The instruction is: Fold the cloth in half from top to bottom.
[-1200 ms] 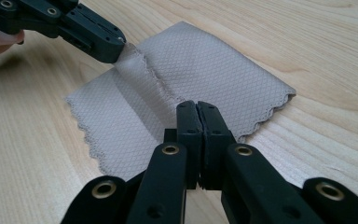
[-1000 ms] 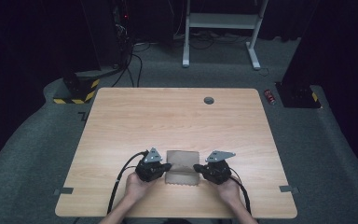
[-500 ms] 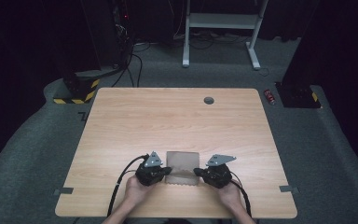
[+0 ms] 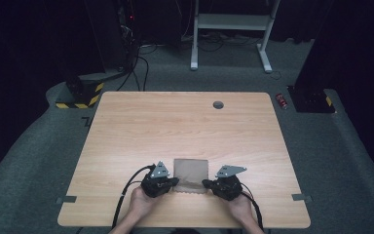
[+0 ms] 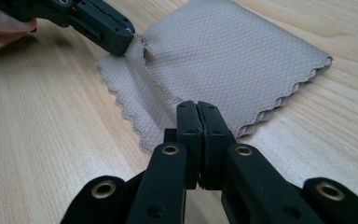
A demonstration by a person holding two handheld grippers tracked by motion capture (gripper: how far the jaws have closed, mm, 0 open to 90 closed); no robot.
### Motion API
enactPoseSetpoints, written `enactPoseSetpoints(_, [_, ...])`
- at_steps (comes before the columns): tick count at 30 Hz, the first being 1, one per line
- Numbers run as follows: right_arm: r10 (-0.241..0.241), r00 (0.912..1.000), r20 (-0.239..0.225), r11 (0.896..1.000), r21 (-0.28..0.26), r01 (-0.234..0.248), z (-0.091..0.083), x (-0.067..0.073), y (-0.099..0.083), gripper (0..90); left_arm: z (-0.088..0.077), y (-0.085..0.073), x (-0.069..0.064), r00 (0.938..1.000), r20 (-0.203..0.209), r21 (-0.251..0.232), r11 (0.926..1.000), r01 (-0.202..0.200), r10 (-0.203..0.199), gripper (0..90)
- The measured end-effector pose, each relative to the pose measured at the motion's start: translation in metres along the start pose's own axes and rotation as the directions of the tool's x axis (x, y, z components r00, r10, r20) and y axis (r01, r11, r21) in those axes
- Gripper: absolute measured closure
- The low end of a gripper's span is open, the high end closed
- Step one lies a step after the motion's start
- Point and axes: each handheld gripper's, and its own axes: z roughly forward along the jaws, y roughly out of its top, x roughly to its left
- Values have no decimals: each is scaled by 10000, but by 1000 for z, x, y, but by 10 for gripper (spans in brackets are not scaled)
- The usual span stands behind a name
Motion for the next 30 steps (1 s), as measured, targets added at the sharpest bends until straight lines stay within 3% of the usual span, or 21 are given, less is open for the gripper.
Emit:
enactPoseSetpoints(7, [-70, 9999, -76, 10000, 12, 70, 0, 3, -4, 871, -3, -4, -1, 9999, 51, 28, 10000, 94, -94, 863])
enactPoseSetpoints(12, [38, 9997, -233, 10000, -72, -40, -3, 3, -4, 793, -10, -6, 1, 9991, 171, -7, 9993, 385, -385, 817])
enactPoseSetpoints(18, [264, 9984, -507, 9976, -625, -296, -14, 1, -1, 772, -24, -1, 2, 9976, 225, -603, 9959, 672, -660, 760])
enactPoseSetpoints(25, [319, 9993, 206, 9984, -482, -309, -8, 2, 9, 787, -14, 15, 4, 9964, -123, -554, 9950, 834, -842, 695])
enactPoseSetpoints(30, [64, 9984, 570, 9999, -88, -59, 4, 5, 7, 785, -1, 14, -3, 9986, -417, 158, 9993, 340, -333, 667])
